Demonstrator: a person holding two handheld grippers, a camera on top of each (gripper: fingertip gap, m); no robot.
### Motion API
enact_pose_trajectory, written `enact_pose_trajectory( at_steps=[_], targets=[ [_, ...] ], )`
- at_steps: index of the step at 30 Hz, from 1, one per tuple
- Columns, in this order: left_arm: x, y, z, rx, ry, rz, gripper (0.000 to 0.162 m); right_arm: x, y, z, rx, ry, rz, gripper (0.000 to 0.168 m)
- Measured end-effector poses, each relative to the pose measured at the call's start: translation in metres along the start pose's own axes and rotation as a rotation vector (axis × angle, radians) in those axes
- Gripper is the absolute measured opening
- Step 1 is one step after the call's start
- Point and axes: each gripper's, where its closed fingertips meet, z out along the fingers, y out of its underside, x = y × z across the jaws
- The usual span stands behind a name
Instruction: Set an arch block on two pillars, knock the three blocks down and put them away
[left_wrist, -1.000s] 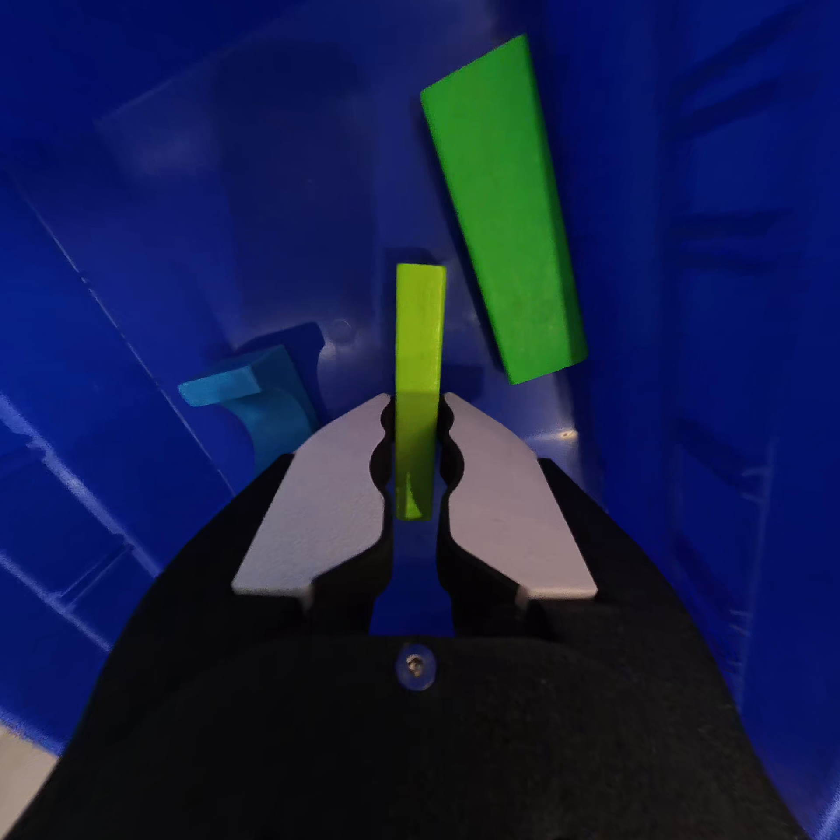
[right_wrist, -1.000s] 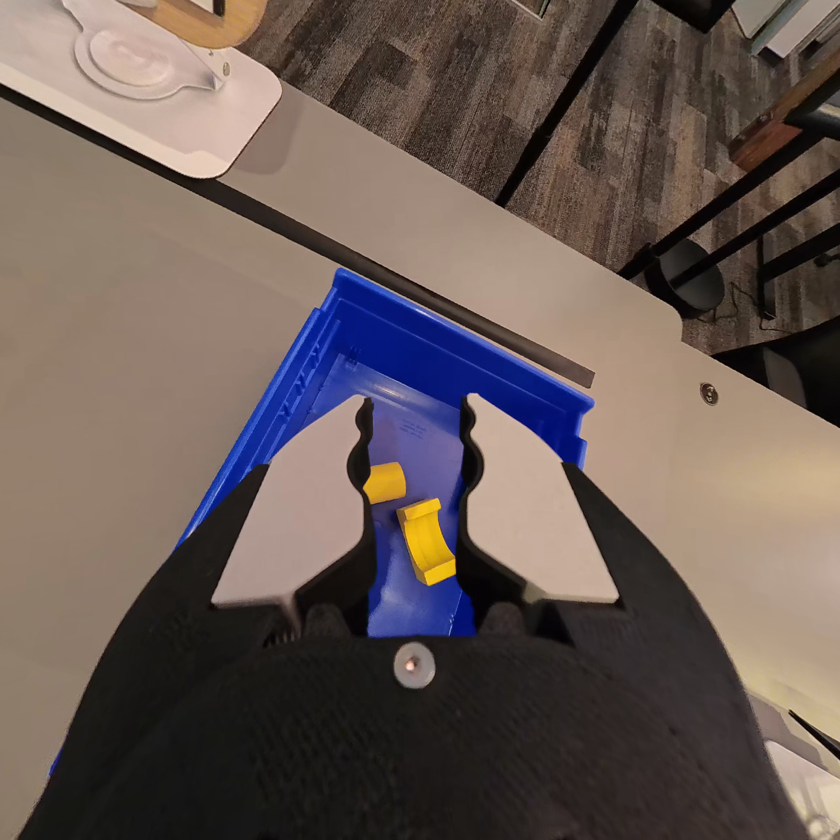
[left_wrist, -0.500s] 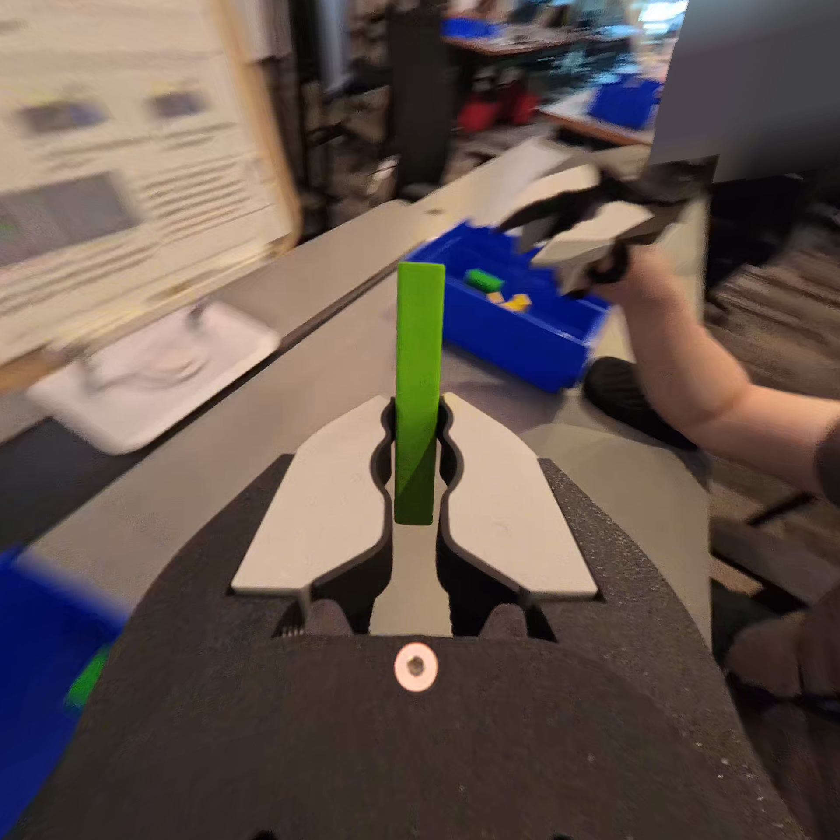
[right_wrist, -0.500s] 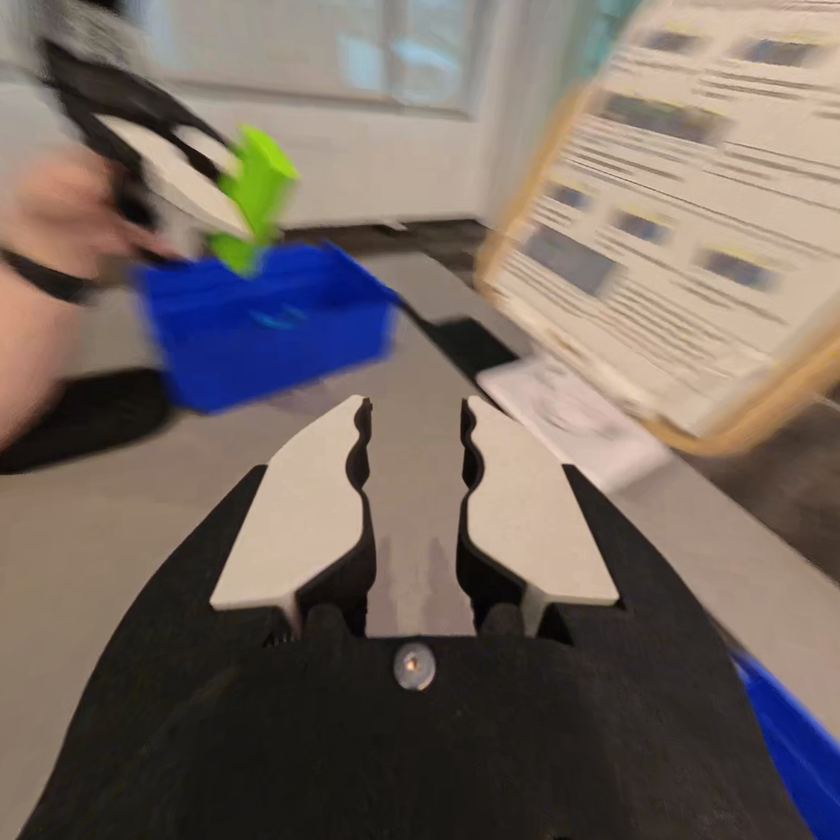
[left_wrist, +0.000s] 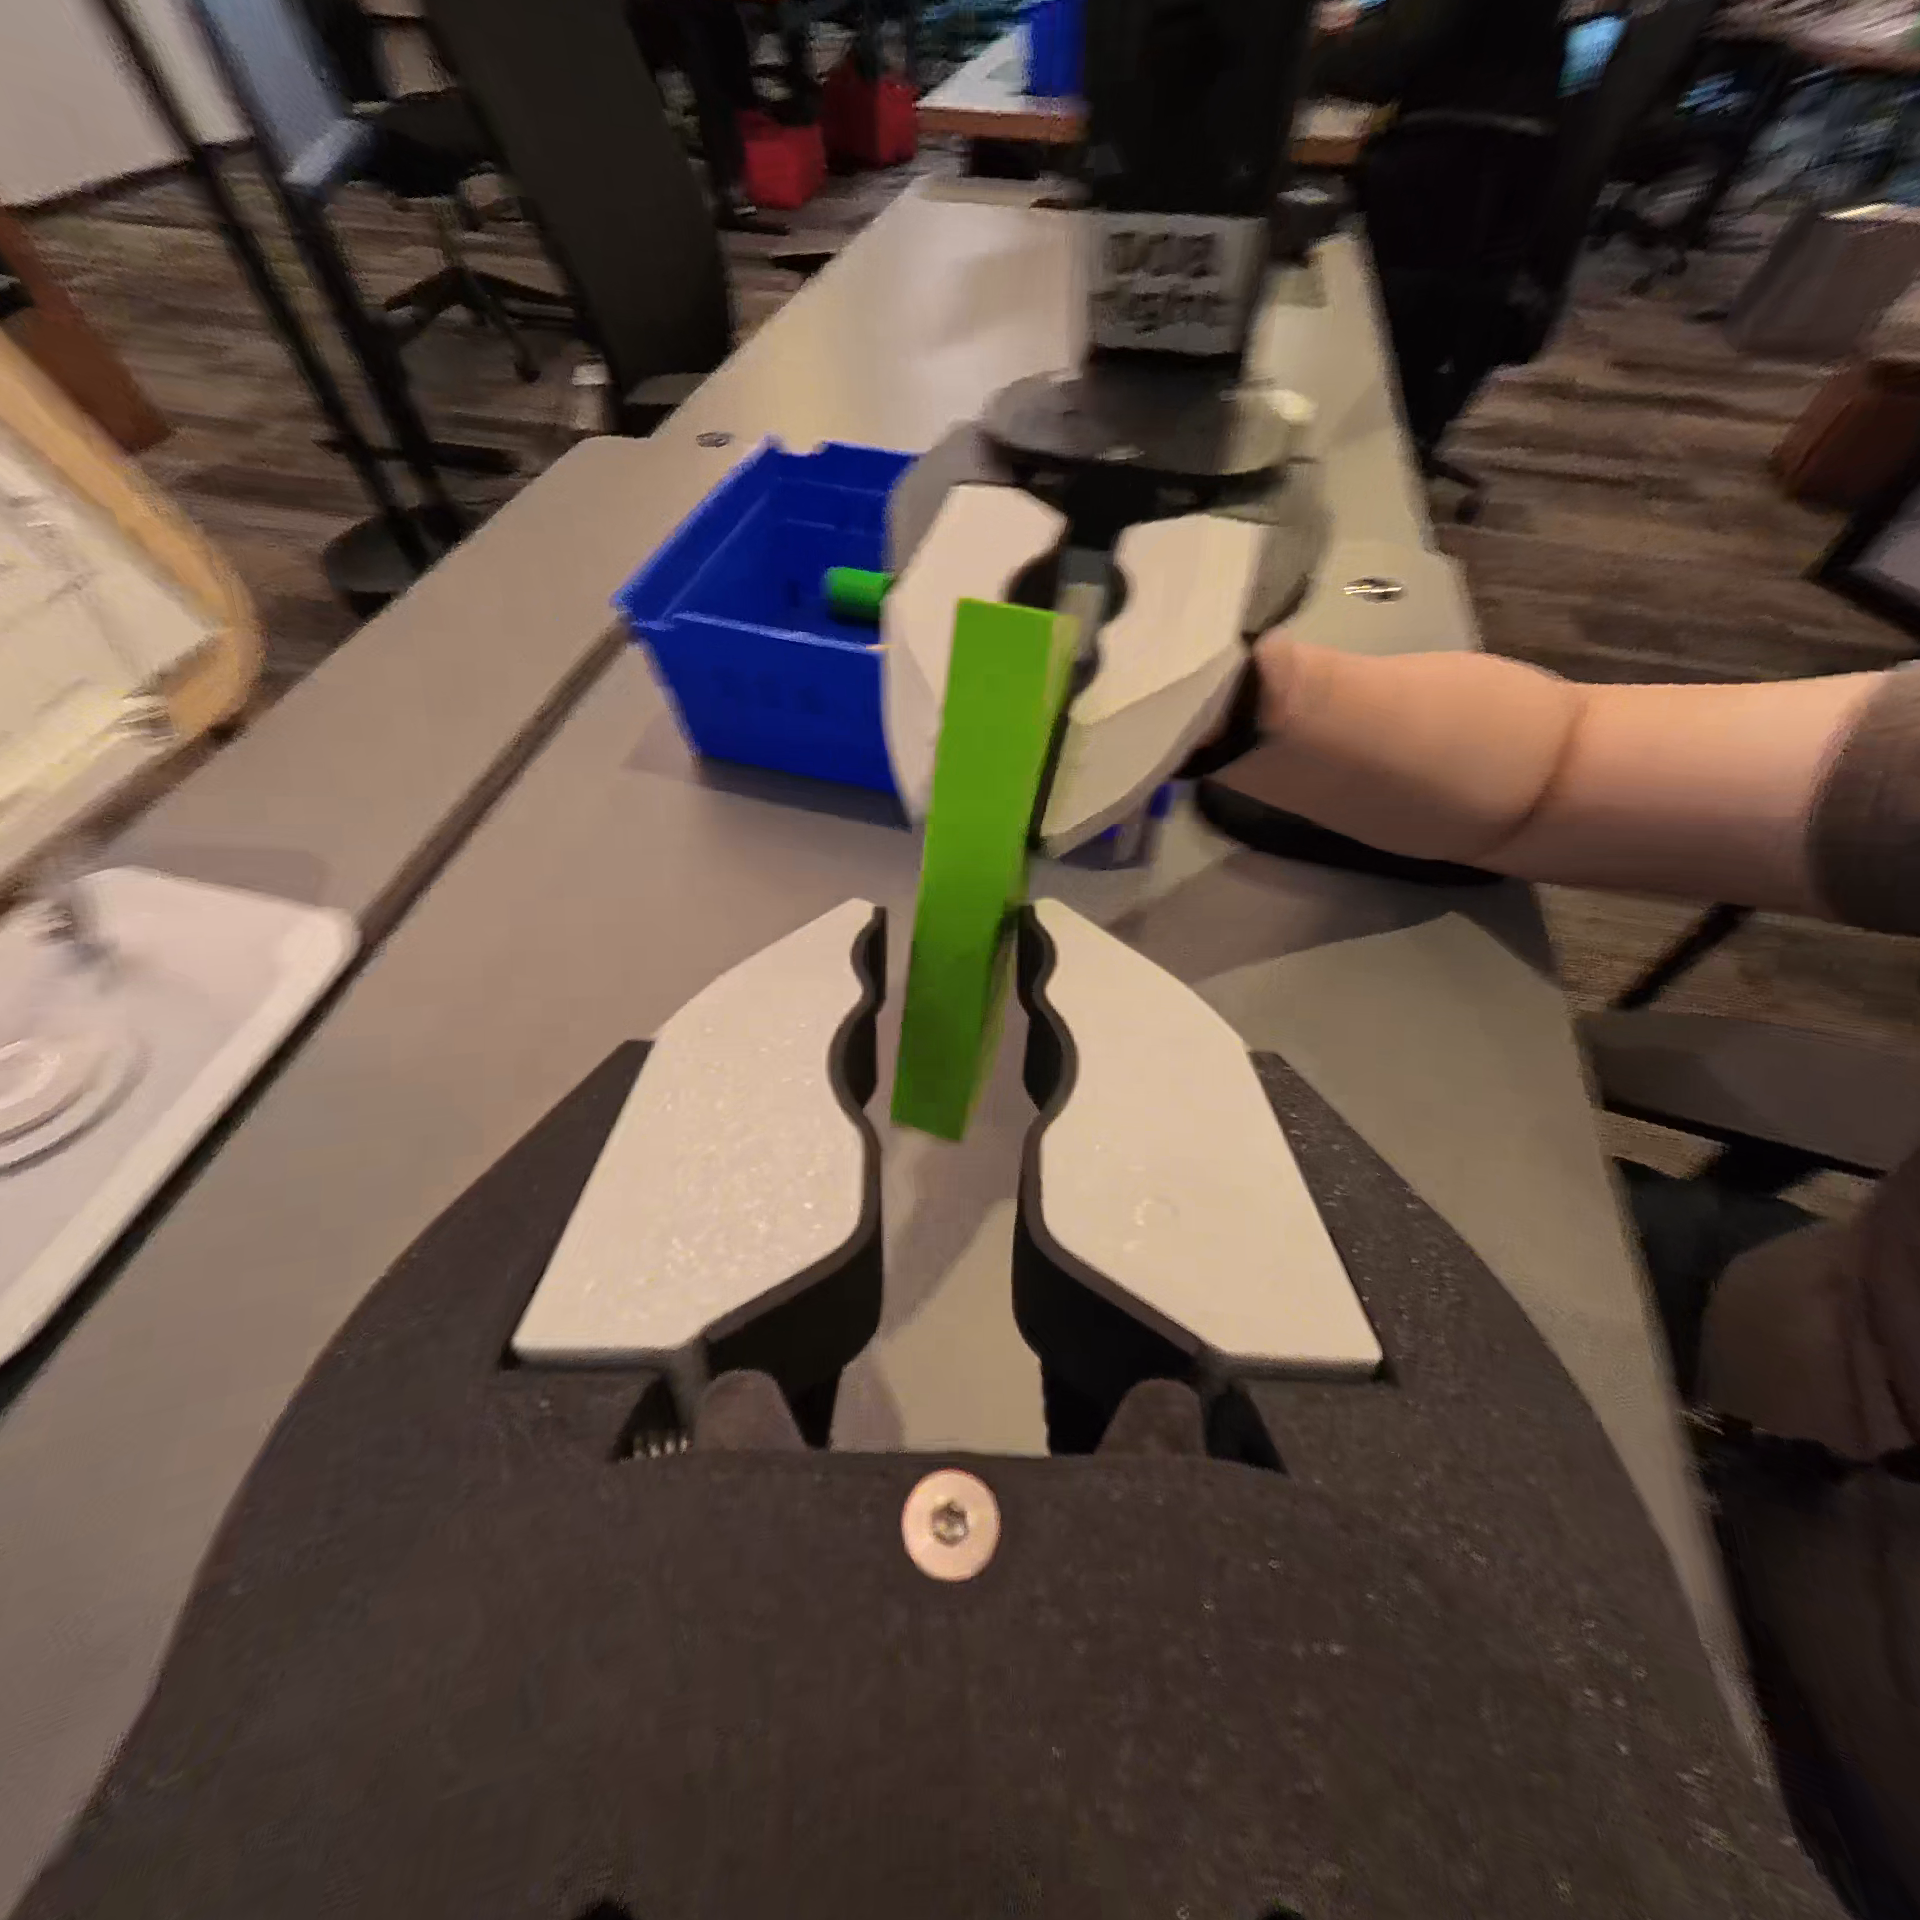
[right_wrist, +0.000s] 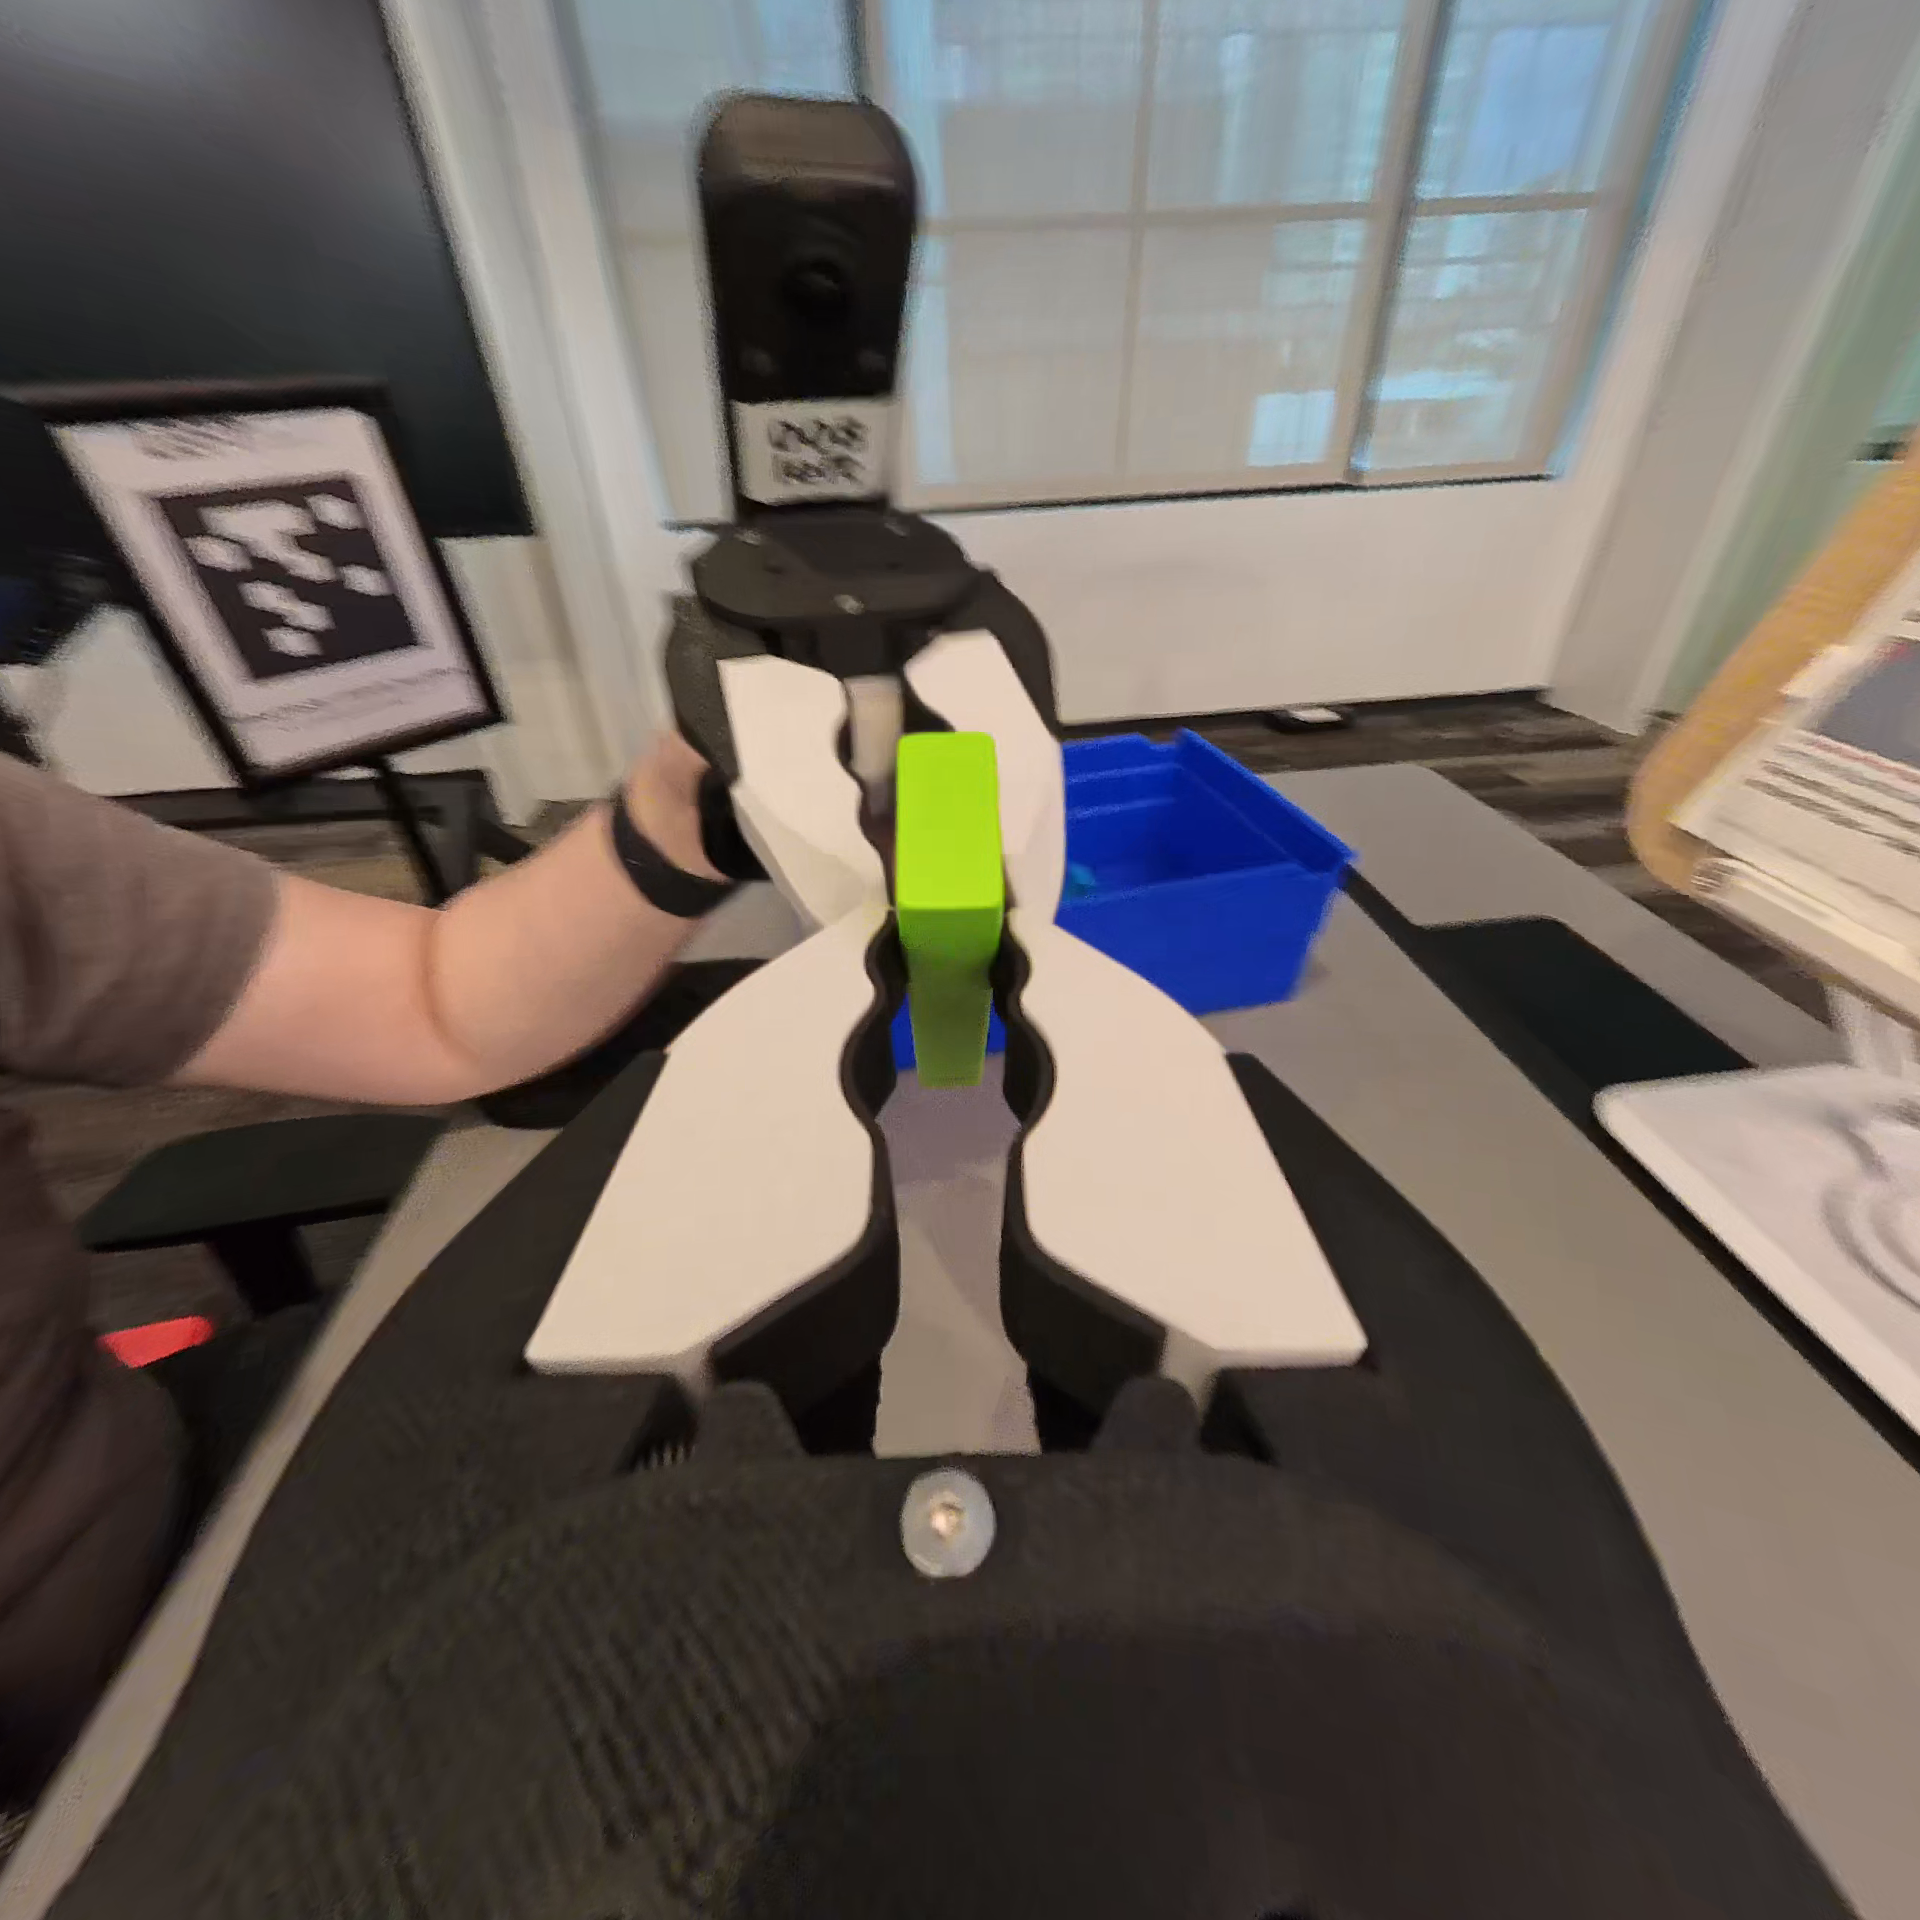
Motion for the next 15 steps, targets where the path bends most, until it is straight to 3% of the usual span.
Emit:
enact_pose_trajectory(
  at_steps=[5, 8, 11, 15],
  targets=[
    [-0.075, 0.014, -0.051, -0.052, -0.417, -0.025, 0.061, 0.079, 0.054, -0.02, -0.255, 0.475, 0.079, 0.017],
    [-0.117, 0.048, -0.099, -0.227, -0.669, -0.071, 0.06, 0.12, 0.097, -0.035, -0.298, 0.692, 0.179, 0.016],
    [-0.15, 0.088, -0.161, -0.441, -0.939, -0.145, 0.057, 0.138, 0.127, -0.04, -0.393, 0.775, 0.176, 0.017],
    [-0.155, 0.134, -0.189, -0.513, -0.934, -0.415, 0.054, 0.144, 0.148, -0.033, -0.445, 0.769, 0.209, 0.017]
  ],
)
